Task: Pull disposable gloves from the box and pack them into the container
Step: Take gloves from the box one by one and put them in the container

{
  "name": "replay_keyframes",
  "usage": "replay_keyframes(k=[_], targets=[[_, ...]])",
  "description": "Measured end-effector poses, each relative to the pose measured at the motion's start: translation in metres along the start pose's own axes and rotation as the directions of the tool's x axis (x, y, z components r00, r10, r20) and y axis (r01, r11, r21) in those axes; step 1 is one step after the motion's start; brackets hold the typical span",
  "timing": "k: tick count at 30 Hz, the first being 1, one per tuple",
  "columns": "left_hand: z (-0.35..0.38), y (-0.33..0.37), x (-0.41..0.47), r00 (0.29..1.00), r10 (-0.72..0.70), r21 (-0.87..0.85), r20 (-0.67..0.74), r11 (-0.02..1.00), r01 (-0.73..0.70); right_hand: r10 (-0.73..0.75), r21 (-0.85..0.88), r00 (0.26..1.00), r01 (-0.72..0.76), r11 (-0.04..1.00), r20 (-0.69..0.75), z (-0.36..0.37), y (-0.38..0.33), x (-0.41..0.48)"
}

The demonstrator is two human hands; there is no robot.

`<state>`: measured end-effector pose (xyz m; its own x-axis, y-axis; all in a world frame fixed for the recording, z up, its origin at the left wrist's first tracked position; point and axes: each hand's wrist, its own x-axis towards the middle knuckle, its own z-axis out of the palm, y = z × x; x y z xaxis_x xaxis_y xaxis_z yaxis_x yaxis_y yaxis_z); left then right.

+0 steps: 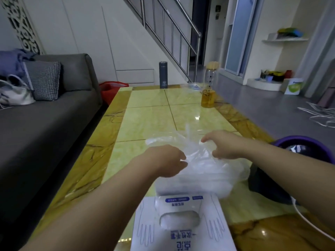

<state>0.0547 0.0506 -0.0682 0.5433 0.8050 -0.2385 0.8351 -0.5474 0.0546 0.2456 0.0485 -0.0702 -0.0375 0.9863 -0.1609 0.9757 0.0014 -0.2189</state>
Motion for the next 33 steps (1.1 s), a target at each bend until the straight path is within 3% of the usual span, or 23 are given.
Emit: replay_keyframes(k=[6, 10, 12, 14, 17, 21, 24, 26, 29, 33], targets=[[0.0, 0.017, 0.024, 0.968, 0.089, 0.333, -0.234, 0.943, -0.006, -0.043, -0.142, 0.999, 0.047, 0.989, 0.028, 0.016, 0.004, 0.011], [0.003, 0.023, 0.032, 0.908, 0.279, 0.393, -0.312, 0.908, -0.145, -0.031, -0.176, 0.997, 0.042, 0.983, 0.064, 0.021, 0.003, 0.013], [0.007, 0.022, 0.037, 0.926, 0.298, 0.372, -0.232, 0.907, -0.199, -0.034, -0.21, 0.998, 0.046, 0.977, 0.061, 0.024, 0.004, 0.014], [0.011, 0.017, 0.04, 0.984, 0.178, 0.292, -0.021, 0.942, -0.164, -0.046, -0.288, 0.998, 0.059, 0.956, 0.051, 0.027, 0.005, 0.018], [0.018, 0.008, 0.046, 0.963, 0.073, 0.178, 0.259, 0.976, -0.122, -0.019, -0.388, 0.995, 0.056, 0.92, 0.097, 0.031, 0.005, 0.021], [0.026, 0.002, 0.051, 0.924, 0.034, 0.109, 0.382, 0.991, -0.081, -0.024, -0.562, 0.989, 0.102, 0.821, 0.145, 0.025, -0.005, 0.009], [0.031, -0.002, 0.055, 0.912, 0.016, 0.09, 0.41, 0.994, -0.058, -0.162, -0.662, 0.986, 0.09, 0.744, -0.047, 0.019, -0.015, 0.003], [0.032, -0.001, 0.057, 0.913, 0.019, 0.059, 0.408, 0.997, -0.047, -0.255, -0.602, 0.959, 0.13, 0.788, -0.127, 0.021, -0.025, 0.008], [0.035, 0.0, 0.061, 0.909, 0.007, 0.038, 0.416, 0.999, -0.025, -0.119, -0.42, 0.989, 0.145, 0.896, 0.088, 0.035, -0.031, 0.021], [0.042, -0.007, 0.064, 0.925, -0.049, 0.075, 0.377, 0.997, 0.022, 0.097, -0.287, 0.913, 0.023, 0.958, 0.397, 0.044, -0.015, 0.032]])
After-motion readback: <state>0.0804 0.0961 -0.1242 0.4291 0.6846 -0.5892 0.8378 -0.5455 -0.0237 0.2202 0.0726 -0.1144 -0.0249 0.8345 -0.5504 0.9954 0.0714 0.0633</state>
